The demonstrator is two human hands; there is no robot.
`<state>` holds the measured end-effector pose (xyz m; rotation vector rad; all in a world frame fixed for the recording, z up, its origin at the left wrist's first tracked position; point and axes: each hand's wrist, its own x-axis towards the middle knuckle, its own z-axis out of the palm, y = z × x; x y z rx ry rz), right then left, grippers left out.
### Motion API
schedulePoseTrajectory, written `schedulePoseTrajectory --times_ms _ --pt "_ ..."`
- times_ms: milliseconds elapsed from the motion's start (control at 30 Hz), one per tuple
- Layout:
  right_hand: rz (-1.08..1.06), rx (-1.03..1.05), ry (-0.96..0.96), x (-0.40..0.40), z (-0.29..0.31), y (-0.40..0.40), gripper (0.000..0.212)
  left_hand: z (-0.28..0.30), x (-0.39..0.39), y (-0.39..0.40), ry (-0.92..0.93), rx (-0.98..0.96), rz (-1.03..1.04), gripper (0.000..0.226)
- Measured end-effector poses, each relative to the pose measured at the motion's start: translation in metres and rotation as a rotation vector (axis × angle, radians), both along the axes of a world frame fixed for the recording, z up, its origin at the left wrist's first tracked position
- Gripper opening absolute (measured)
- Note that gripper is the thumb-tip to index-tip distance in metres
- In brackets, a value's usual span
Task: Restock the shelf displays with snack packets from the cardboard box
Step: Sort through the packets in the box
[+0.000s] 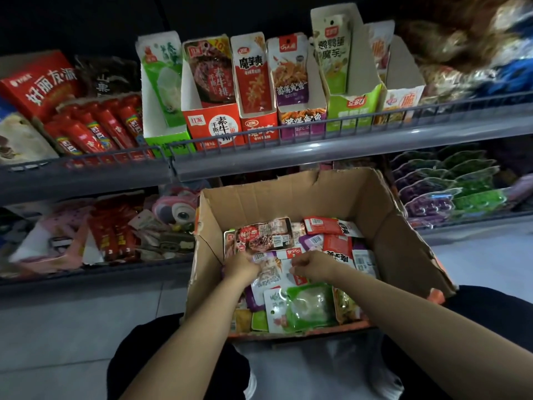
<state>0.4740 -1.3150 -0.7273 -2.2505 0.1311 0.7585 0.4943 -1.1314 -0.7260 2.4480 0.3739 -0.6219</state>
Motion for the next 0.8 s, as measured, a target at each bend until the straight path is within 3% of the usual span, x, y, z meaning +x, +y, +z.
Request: schedulePoseTrajectory --times_ms 100,233,367,567,800 --pt "-0.008 0.054 0.025 -0.002 -0.003 0.006 0.046 0.0 0.0 -0.001 0.042 -0.126 0.114 0.005" --pt "-0.051 0.116 0.069 -0.004 -0.003 0.008 0.047 0.003 -0.003 -0.001 0.062 -0.269 0.244 0.018" --pt "-0.284 0.307 0.162 -0.006 0.001 0.003 0.033 0.004 -0.004 0.0 0.043 -0.443 0.387 0.019" --pt "-0.407 0.501 0.223 -0.013 0.004 0.0 0.028 0.014 -0.01 -0.003 -0.031 -0.568 0.398 0.057" --pt "-0.503 0.685 0.156 -0.011 0.024 0.006 0.036 0.035 -0.012 0.004 -0.135 -0.675 0.331 0.055"
